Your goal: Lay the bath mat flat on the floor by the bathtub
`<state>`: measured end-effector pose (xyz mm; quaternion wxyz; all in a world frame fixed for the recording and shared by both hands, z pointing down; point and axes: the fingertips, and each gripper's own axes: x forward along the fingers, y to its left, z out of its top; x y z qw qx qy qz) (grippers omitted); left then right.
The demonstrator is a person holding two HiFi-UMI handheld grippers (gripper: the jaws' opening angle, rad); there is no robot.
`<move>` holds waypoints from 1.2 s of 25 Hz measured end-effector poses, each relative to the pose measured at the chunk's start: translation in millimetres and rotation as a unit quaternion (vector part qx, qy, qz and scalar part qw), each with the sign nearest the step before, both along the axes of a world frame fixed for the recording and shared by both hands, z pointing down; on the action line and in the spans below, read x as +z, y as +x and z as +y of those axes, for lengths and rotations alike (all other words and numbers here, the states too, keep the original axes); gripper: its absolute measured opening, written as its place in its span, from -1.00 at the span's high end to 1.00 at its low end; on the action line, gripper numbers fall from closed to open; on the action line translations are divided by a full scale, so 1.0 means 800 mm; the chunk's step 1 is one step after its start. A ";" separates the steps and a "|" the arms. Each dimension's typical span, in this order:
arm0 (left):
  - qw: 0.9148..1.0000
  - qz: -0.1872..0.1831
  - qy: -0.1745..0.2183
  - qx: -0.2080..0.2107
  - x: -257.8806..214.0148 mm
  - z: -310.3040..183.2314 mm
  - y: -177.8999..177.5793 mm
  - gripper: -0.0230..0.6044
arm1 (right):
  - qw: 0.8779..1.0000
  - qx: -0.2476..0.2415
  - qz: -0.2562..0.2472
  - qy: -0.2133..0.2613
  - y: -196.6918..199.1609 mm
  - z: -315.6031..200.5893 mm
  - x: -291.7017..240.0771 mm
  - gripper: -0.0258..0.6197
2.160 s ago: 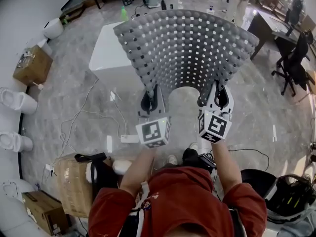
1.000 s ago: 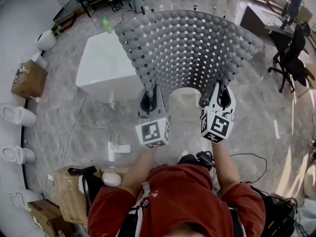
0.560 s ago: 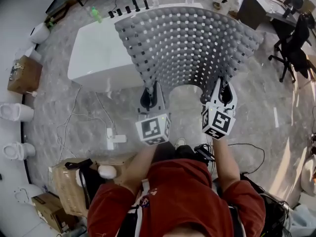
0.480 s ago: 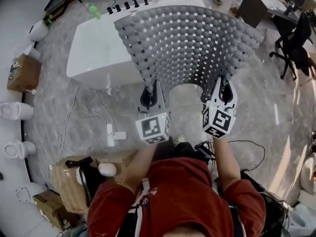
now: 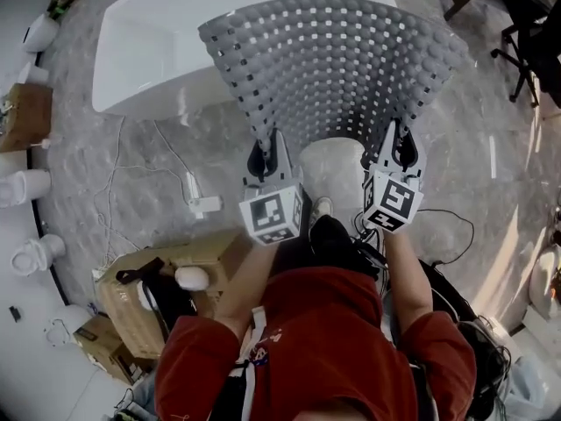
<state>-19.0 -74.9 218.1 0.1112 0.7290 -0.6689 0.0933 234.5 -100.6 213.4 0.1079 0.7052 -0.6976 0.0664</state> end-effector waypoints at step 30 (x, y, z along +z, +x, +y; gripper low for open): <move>0.972 0.004 -0.234 -0.009 0.442 0.003 -0.095 0.65 | 0.964 -0.049 0.053 -0.255 -0.095 -0.012 0.458 0.73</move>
